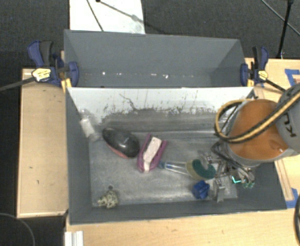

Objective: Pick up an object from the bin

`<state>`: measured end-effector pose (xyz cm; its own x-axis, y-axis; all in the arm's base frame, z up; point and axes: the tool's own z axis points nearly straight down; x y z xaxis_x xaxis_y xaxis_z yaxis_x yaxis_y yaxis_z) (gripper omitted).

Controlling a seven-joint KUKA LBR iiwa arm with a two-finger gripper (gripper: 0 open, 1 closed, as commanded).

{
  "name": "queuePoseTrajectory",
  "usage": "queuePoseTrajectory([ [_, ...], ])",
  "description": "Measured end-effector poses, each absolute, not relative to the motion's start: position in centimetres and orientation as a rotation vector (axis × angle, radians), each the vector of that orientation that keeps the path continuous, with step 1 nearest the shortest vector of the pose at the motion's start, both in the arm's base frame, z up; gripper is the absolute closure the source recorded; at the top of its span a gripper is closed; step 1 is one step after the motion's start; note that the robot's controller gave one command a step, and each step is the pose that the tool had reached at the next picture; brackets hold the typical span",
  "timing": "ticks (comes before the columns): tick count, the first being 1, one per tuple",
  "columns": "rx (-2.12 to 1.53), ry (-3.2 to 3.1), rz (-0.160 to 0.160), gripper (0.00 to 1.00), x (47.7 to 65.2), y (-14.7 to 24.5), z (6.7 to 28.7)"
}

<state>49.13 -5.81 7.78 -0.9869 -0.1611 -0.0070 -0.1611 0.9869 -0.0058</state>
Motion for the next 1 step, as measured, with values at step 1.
queuePoseTrajectory([
  [1, -0.266, 3.127, -0.007, 1.00, 49.09, -5.77, 7.96],
])
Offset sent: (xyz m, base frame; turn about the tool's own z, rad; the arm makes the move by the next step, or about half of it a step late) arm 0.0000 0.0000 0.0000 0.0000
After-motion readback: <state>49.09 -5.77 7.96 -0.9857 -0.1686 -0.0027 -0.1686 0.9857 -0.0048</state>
